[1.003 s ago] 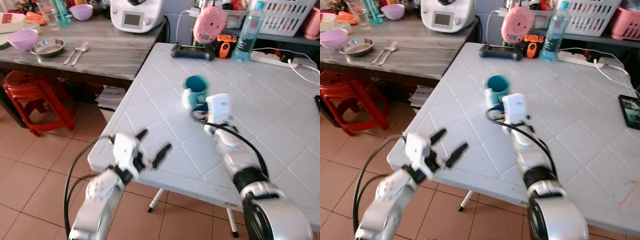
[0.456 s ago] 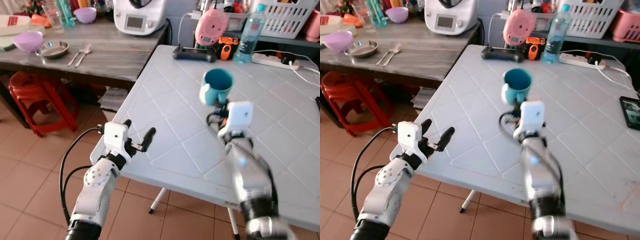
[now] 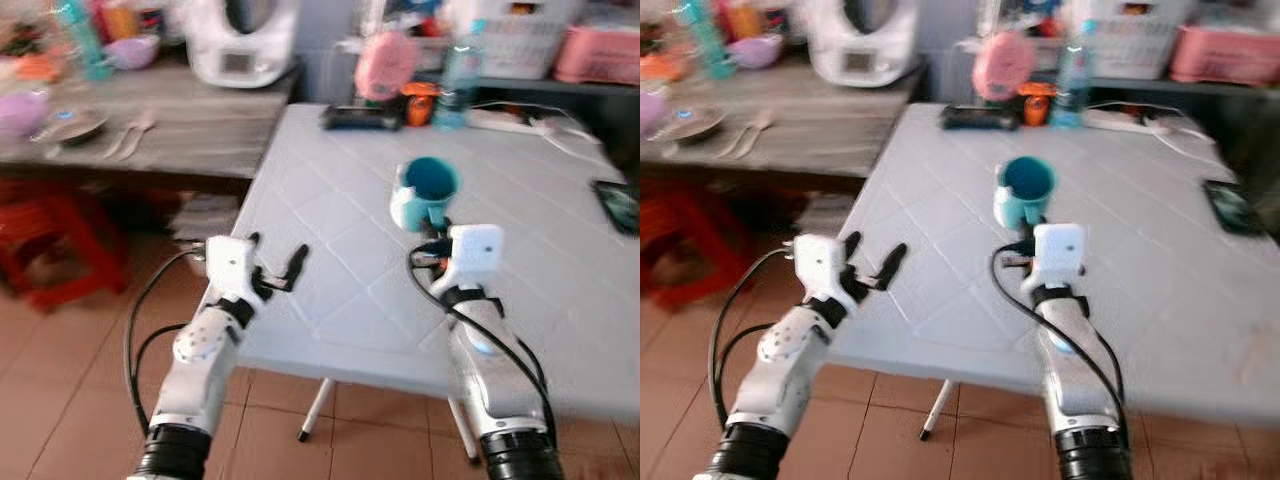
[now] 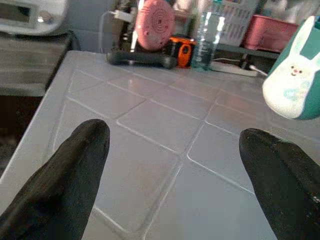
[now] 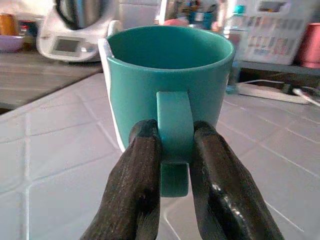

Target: Setting the table

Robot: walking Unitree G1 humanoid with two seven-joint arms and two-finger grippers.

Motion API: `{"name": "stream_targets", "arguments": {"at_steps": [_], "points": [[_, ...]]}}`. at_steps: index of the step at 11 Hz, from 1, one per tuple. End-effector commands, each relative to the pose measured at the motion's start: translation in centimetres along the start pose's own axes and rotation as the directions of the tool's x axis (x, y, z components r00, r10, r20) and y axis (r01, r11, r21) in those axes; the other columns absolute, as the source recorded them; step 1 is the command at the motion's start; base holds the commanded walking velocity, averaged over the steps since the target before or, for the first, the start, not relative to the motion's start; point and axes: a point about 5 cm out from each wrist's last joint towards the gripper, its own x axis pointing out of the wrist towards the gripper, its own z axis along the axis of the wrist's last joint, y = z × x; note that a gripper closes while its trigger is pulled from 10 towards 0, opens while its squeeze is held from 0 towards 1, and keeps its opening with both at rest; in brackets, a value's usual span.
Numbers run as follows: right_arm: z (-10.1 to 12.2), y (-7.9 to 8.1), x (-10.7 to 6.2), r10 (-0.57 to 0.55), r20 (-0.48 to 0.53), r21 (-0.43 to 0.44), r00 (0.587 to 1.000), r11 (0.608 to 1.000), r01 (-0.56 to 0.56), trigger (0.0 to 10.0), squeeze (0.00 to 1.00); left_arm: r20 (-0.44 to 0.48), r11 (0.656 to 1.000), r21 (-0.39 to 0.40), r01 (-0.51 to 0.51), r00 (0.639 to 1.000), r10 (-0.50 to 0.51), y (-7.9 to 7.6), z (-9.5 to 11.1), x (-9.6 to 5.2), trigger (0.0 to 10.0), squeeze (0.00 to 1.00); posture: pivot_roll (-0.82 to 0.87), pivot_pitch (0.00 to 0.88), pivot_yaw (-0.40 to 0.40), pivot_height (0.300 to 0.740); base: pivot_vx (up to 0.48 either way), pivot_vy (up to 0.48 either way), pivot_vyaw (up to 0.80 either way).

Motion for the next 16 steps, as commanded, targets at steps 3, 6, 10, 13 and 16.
{"name": "stream_targets", "arguments": {"at_steps": [3, 6, 10, 13, 16], "points": [[0.8, -0.2, -0.1, -0.020, 0.010, 0.006, 1.000, 1.000, 0.020, 10.0, 0.00, 0.002, 1.000, 0.007, -0.007, 1.000, 0.007, -0.1, -0.1, 0.3, 10.0, 0.00, -0.01, 0.008, 0.022, 0.740, 0.000, 0.419, -0.73], [0.9, 0.0, -0.2, -0.022, 0.010, 0.011, 1.000, 1.000, 0.022, 10.0, 0.00, -0.001, 1.000, 0.007, -0.006, 1.000, 0.006, 0.0, -0.2, 0.4, 10.0, 0.00, -0.01, 0.012, 0.030, 0.740, 0.000, 0.453, -0.20], [1.2, -0.1, -0.3, -0.022, 0.022, -0.005, 1.000, 1.000, 0.022, 10.0, 0.00, 0.009, 0.999, 0.023, -0.031, 0.999, 0.031, 0.2, 0.0, 0.7, 10.0, 0.00, -0.01, 0.013, 0.033, 0.740, 0.000, 0.459, 0.00], [1.3, -0.1, -0.6, -0.029, 0.031, -0.010, 0.999, 1.000, 0.029, 10.0, 0.00, 0.014, 0.988, 0.082, -0.129, 0.992, 0.129, 1.6, 0.2, 0.6, 10.0, 0.00, -0.01, 0.018, 0.035, 0.740, 0.000, 0.456, 0.00], [1.2, -0.5, -1.2, -0.040, 0.032, -0.020, 0.999, 0.999, 0.041, 10.0, 0.00, 0.017, 0.974, 0.123, -0.191, 0.982, 0.191, 2.8, 0.2, 0.4, 10.0, 0.00, -0.01, 0.019, 0.035, 0.740, 0.000, 0.460, 0.37]]}}
